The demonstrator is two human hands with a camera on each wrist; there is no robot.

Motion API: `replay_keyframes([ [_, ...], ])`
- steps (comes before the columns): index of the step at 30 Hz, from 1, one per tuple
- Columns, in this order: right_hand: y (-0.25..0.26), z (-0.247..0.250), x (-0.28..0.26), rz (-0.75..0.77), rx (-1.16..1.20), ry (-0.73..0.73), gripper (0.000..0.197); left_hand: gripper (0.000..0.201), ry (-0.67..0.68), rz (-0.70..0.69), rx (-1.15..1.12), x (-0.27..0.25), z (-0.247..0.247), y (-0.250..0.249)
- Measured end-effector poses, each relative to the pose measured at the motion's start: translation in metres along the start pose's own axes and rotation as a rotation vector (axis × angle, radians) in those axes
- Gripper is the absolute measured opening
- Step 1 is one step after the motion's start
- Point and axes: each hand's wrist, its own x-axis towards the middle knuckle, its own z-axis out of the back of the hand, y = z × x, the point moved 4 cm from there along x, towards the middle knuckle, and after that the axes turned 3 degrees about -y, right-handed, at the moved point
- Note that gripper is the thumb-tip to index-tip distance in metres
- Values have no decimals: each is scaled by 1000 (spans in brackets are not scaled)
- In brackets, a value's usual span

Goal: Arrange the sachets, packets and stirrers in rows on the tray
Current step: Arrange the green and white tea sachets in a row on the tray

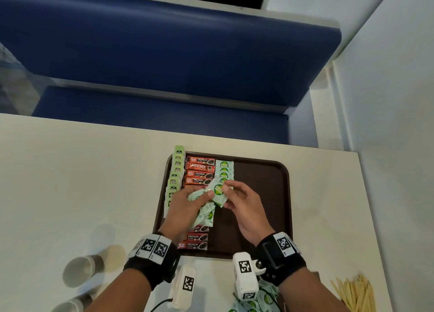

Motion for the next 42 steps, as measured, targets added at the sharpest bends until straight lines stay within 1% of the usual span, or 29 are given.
replay_keyframes([
  [2, -8, 2, -3, -116, 115, 16, 30, 22, -52, -9, -33, 0, 2, 2],
  [4, -16, 6, -6, -170, 97, 37, 27, 20, -74, -12, -27, 0, 3, 4],
  [6, -20, 10, -4, -176, 49, 8, 20, 20, -75, -14, 25, -1, 5, 8],
  [9, -24, 23, 11, -109, -31, -130, 14, 12, -103, -15, 87, -2, 11, 15],
  [11, -27, 34, 26, -52, -174, -239, 10, 11, -127, 9, 83, -3, 15, 18],
  [13, -32, 40, 38, -15, -323, -301, 7, 15, -139, 27, 87, -3, 19, 20],
  [16, -41, 40, 49, -11, -441, -316, 9, 20, -145, 27, 82, -2, 23, 20],
  [19, -41, 37, 50, 7, -511, -330, 13, 17, -144, 24, 64, -3, 24, 17],
  [24, -37, 31, 48, 84, -618, -408, 19, 15, -144, 23, 52, -5, 25, 15],
  [30, -38, 28, 49, 94, -675, -439, 14, 29, -156, 64, 58, -2, 30, 22],
  [34, -40, 26, 50, 99, -687, -441, 18, 24, -156, 56, 56, -4, 29, 21],
  [36, -40, 26, 50, 112, -690, -446, 14, 22, -157, 51, 57, -5, 29, 20],
  [38, -39, 26, 50, 125, -694, -451, 9, 24, -159, 54, 59, -4, 29, 21],
  [42, -40, 26, 49, 125, -697, -455, 7, 26, -153, 50, 56, -4, 29, 20],
])
